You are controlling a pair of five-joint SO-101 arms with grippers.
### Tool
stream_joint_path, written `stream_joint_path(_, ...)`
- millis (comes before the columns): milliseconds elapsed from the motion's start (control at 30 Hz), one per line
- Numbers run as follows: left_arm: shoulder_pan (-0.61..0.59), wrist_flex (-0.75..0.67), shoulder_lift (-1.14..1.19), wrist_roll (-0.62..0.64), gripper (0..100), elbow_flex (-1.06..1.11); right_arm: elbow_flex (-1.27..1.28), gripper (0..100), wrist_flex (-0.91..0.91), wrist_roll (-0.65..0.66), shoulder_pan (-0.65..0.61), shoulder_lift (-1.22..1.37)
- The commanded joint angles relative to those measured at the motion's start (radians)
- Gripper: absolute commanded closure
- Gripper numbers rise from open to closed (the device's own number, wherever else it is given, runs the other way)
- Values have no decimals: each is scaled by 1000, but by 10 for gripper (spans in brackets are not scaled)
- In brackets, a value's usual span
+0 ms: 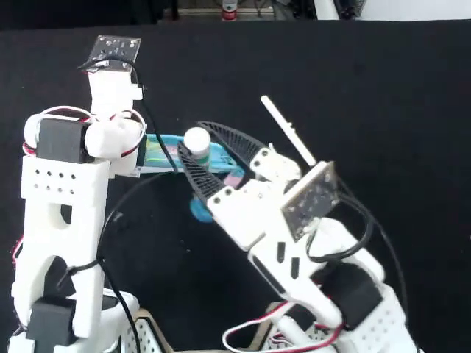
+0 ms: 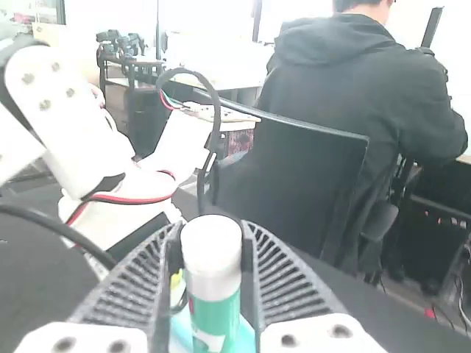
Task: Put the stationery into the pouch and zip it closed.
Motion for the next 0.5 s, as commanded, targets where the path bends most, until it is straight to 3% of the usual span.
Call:
stream_joint_path(0, -31, -8, 8, 9, 971, 4, 71, 986, -183, 2, -11, -10)
stream_joint_path(233, -28, -8, 11, 6, 971, 4, 203, 986, -367, 2, -8, -8)
stream_joint_path(467, -36, 9, 2, 6, 971, -2, 266, 986, -379, 2, -5, -8)
